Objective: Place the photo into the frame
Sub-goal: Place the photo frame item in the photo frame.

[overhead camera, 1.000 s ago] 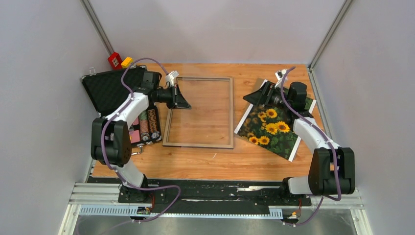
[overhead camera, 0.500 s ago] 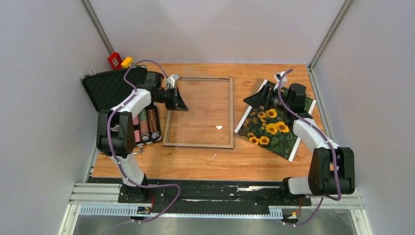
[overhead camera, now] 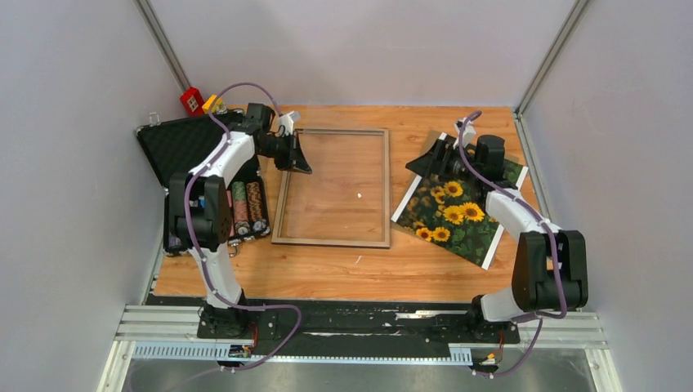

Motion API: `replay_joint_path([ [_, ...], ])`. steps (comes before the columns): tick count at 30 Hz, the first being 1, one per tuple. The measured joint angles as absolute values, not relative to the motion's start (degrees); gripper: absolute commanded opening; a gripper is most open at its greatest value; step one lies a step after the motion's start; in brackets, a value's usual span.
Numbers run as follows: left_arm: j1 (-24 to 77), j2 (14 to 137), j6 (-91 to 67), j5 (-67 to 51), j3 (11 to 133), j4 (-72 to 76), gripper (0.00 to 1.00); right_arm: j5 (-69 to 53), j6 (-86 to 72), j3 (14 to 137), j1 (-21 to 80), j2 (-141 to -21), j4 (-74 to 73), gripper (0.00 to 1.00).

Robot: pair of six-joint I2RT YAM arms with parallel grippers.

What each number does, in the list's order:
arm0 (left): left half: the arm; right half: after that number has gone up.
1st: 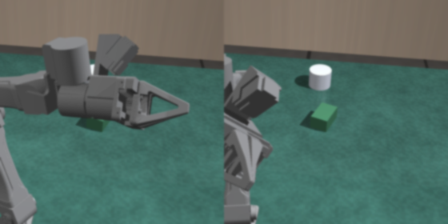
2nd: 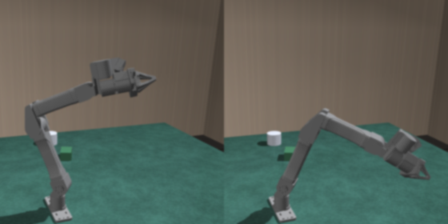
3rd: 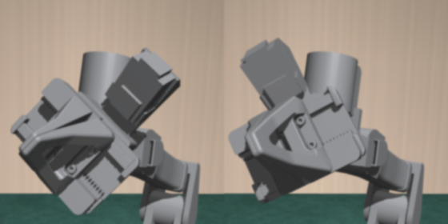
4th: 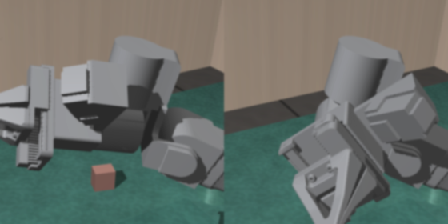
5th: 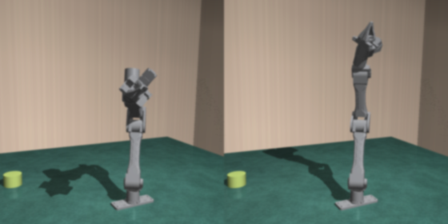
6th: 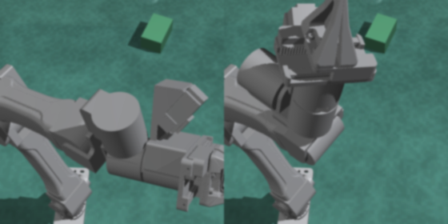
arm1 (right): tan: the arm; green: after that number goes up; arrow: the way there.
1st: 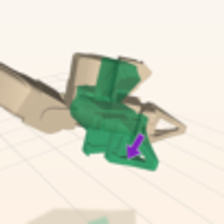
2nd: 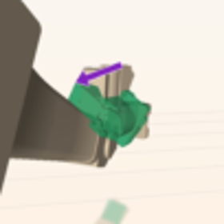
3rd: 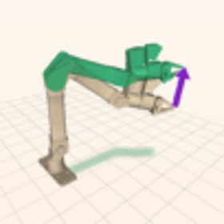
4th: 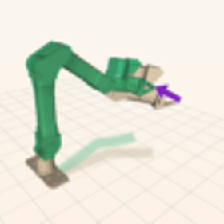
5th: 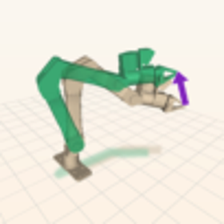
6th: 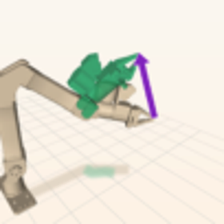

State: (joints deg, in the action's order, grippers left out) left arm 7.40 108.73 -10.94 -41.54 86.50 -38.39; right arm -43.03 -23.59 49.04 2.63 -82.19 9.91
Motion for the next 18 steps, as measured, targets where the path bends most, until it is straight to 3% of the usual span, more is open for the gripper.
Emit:
replay_joint_path([
  [18,7.4,115.0,-5.6,-36.7,96.3,-45.5,0.0,-33.5,-15.5,59.8,10.4,-97.7,7.3,0.72],
])
